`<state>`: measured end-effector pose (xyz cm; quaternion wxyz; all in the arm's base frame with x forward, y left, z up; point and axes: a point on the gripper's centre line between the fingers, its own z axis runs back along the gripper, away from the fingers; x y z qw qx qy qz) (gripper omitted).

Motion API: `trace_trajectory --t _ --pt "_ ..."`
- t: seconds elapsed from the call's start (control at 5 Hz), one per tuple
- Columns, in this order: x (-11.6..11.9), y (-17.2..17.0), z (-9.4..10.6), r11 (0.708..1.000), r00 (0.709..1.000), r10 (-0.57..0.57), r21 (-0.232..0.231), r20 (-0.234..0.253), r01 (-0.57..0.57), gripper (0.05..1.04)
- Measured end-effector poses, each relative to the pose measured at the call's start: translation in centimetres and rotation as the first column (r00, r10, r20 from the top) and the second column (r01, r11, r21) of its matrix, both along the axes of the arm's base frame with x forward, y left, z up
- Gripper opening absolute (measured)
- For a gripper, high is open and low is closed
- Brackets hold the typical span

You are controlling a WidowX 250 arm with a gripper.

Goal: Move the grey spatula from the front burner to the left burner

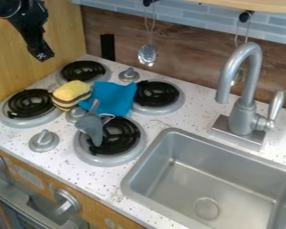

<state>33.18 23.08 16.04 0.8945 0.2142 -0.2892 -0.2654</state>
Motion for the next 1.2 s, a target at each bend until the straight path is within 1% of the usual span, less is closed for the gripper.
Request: trace_trajectory --t 0.2,0.4,0.6,0.8,1.0,1.2 --pt "-0.2 -0.3 -1.5 1.000 1.000 -0.003 -0.027 -0.031 0.002 1.002" --pt "-2.2 -2.5 -2.8 0.998 0.996 -0.029 -0.050 -0.089 0.024 1.002" --pt "-3.3 -5.1 -3.2 0.994 0.991 -0.068 -0.091 -0.114 0.058 1.002" --pt "-3.6 -8.1 -3.9 0.985 0.979 -0.140 -0.123 -0.150 0.122 1.002" --pt "-4.0 -10.1 -5.1 0.976 0.970 -0.167 -0.170 -0.178 0.137 1.002" --pt "-3.5 -12.1 -7.7 0.945 0.952 -0.209 -0.298 -0.225 0.137 1.002"
